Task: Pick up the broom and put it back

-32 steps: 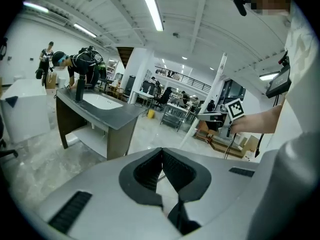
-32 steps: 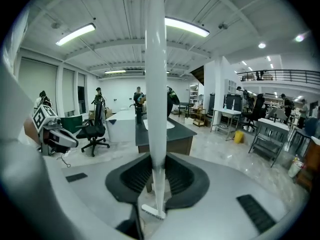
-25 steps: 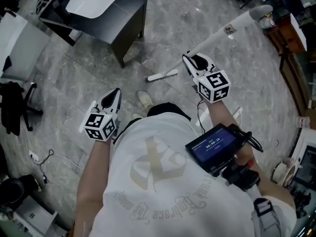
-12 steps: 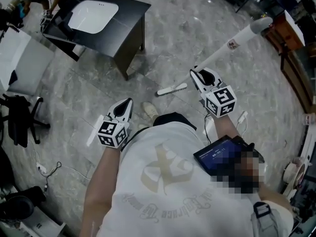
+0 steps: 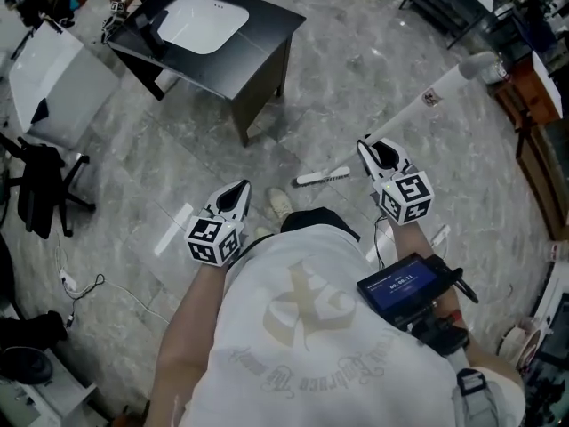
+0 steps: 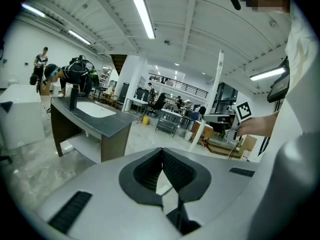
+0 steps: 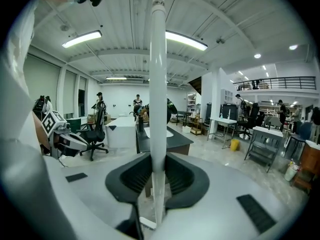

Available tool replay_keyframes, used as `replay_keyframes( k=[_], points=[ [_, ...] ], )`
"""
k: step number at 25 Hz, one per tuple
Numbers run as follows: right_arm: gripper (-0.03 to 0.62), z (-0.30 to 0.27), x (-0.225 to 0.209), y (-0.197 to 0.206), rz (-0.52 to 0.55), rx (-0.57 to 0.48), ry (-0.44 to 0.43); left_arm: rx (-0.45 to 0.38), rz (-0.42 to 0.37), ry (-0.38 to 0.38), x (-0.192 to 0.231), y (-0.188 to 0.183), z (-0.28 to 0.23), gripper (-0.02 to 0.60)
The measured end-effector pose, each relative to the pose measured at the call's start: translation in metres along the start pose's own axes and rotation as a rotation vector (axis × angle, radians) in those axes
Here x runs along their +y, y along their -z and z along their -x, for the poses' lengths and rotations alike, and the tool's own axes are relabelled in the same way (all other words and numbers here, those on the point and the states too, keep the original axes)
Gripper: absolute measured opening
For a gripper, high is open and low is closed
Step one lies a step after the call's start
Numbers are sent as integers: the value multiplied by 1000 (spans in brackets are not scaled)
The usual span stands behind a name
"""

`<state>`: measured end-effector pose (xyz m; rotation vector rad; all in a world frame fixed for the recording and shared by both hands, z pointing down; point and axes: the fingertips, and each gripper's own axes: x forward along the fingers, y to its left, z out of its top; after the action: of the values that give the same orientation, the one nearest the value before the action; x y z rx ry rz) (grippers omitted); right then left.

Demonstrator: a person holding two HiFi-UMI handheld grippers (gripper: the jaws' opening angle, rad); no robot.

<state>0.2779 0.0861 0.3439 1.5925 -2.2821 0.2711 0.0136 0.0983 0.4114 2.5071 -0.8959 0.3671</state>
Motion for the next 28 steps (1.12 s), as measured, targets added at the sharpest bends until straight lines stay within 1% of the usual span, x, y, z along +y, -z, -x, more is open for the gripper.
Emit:
replay_keyframes(
  k=[6,13,17,21,24,28],
  points=[
    [94,-25,26,1,25,17,-55,-22,50,-89,23,12,28,12],
    [94,-59,63,1,47,35,-112,-62,90,-180,49,20,67,12],
    [94,-84,85,-3,58,48,-164,-88,127,-237,63,26,88,12],
    [94,-108,106,-5,69,63,-203,-106,154,-278,75,29,104,12],
    [94,-123,120,2,88,85,-232,-117,175,-301,81,35,115,12],
    [94,-140,127,9,102,111,-251,-118,204,-325,90,44,122,12]
  ],
)
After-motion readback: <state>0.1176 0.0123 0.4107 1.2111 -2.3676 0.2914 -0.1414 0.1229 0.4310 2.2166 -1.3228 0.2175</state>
